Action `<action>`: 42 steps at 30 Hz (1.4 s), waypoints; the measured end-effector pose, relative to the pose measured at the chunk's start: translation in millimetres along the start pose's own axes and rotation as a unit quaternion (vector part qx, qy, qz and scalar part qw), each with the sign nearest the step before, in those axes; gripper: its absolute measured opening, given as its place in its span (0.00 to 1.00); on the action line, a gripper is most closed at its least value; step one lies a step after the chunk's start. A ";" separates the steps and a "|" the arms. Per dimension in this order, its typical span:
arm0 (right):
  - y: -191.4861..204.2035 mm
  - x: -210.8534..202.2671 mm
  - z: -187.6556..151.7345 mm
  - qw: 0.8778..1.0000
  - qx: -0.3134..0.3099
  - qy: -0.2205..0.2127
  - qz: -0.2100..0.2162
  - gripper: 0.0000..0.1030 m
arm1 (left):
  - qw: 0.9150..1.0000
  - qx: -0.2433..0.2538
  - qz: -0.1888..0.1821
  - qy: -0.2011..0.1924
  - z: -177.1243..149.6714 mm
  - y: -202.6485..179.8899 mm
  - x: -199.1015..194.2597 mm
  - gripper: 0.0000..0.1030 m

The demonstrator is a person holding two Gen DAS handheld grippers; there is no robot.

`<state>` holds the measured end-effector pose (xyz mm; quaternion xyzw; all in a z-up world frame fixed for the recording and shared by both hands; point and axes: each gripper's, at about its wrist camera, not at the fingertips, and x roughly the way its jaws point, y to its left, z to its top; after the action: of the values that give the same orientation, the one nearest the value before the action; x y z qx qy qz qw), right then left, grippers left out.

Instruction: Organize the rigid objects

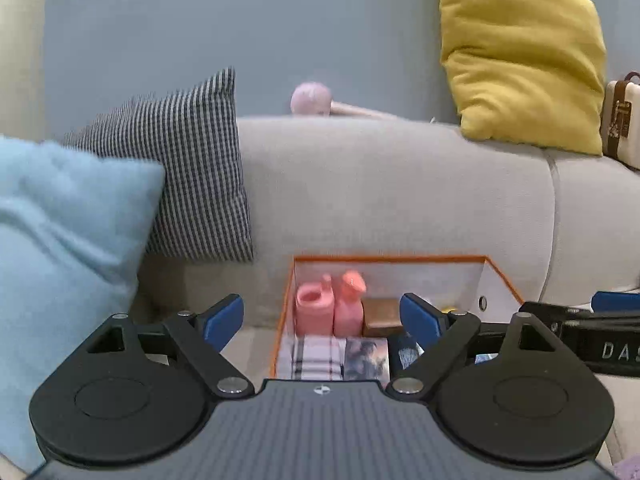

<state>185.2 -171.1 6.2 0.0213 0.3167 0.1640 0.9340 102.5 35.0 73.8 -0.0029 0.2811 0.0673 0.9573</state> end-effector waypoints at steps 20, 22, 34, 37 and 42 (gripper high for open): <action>-16.8 63.3 -42.6 0.999 0.006 0.047 -0.010 0.90 | 0.998 0.023 0.005 0.049 -47.6 -17.0 55.4 1.00; -16.0 62.0 -42.1 0.999 0.001 0.043 -0.012 0.90 | 0.998 0.024 0.002 0.053 -46.6 -17.0 56.0 1.00; -14.5 51.5 -38.2 0.999 0.003 0.038 -0.007 0.90 | 0.998 0.033 -0.005 0.046 -43.4 -19.1 47.6 1.00; -12.9 50.4 -37.6 0.999 0.001 0.037 -0.006 0.90 | 0.998 0.033 -0.007 0.043 -42.2 -18.2 45.4 1.00; -11.4 49.1 -37.8 0.999 -0.001 0.037 -0.005 0.90 | 0.998 0.033 -0.006 0.047 -43.2 -17.0 45.2 1.00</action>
<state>202.5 -168.7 -54.3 0.0128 0.3507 0.1604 0.9226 119.1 22.0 12.6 0.0233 0.3273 0.0518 0.9432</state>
